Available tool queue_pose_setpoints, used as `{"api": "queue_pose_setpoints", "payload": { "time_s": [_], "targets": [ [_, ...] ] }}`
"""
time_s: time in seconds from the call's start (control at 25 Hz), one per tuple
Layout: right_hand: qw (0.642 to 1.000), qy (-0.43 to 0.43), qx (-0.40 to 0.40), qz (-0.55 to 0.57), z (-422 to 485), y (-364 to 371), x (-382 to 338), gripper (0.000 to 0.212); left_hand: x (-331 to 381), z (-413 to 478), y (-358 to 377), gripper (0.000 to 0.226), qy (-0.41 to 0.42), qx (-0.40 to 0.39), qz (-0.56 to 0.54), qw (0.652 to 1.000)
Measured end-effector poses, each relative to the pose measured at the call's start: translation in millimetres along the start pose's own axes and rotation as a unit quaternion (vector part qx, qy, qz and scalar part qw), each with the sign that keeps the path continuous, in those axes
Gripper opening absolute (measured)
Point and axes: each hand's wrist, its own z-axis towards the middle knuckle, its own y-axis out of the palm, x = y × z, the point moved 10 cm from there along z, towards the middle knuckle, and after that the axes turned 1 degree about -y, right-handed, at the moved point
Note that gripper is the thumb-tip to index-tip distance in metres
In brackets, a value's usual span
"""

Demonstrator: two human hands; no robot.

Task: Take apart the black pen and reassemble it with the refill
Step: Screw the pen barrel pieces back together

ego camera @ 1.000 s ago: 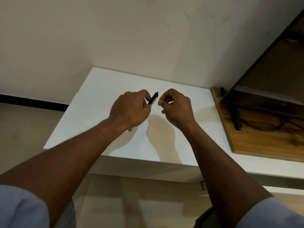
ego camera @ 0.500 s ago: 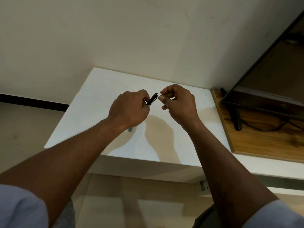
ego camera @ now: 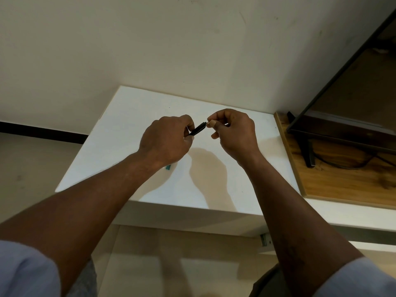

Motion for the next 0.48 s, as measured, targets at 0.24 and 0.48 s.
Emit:
{"api": "queue_pose_setpoints", "payload": {
  "time_s": [0.24, 0.48],
  "targets": [
    [1.000, -0.003, 0.000, -0.003, -0.3, 0.5, -1.5, 0.013, 2.4, -0.2, -0.9, 0.019, 0.008, 0.005, 0.001, 1.000],
    [1.000, -0.006, -0.006, -0.019, -0.9, 1.3, -2.1, 0.013, 1.8, 0.2, 0.0, 0.019, 0.007, 0.003, 0.007, 1.000]
  ]
}}
